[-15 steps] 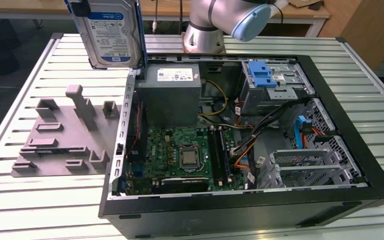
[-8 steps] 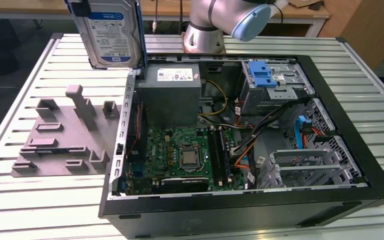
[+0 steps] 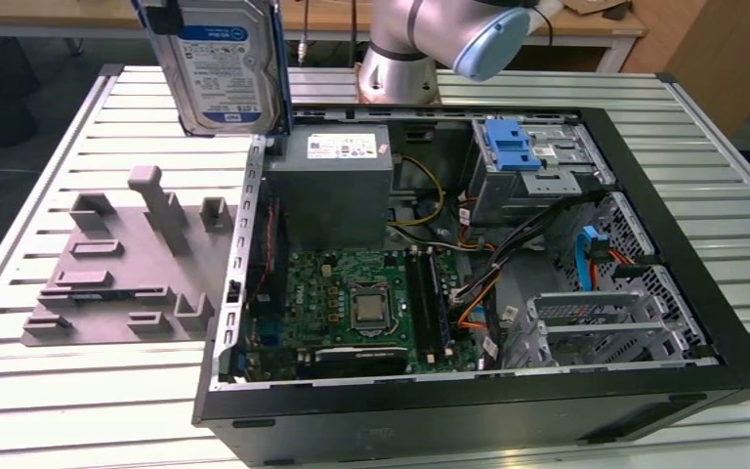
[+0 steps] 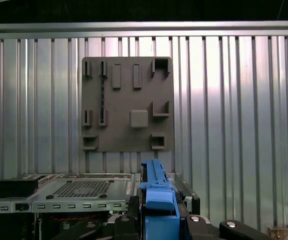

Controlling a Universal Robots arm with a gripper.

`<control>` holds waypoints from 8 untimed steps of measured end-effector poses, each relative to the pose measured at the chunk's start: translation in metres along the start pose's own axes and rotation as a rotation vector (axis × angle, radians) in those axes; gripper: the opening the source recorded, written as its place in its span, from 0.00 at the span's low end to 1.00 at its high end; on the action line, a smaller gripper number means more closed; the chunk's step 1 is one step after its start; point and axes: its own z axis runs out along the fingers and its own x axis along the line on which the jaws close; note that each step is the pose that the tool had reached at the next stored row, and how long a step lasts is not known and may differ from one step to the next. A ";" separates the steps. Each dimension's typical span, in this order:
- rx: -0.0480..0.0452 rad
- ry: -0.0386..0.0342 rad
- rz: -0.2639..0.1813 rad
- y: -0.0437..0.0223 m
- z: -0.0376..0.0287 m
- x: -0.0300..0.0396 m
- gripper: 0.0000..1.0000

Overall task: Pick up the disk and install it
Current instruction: 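Pick up the disk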

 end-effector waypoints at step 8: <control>-0.0001 0.0001 0.000 -0.0059 -0.0002 0.0034 0.36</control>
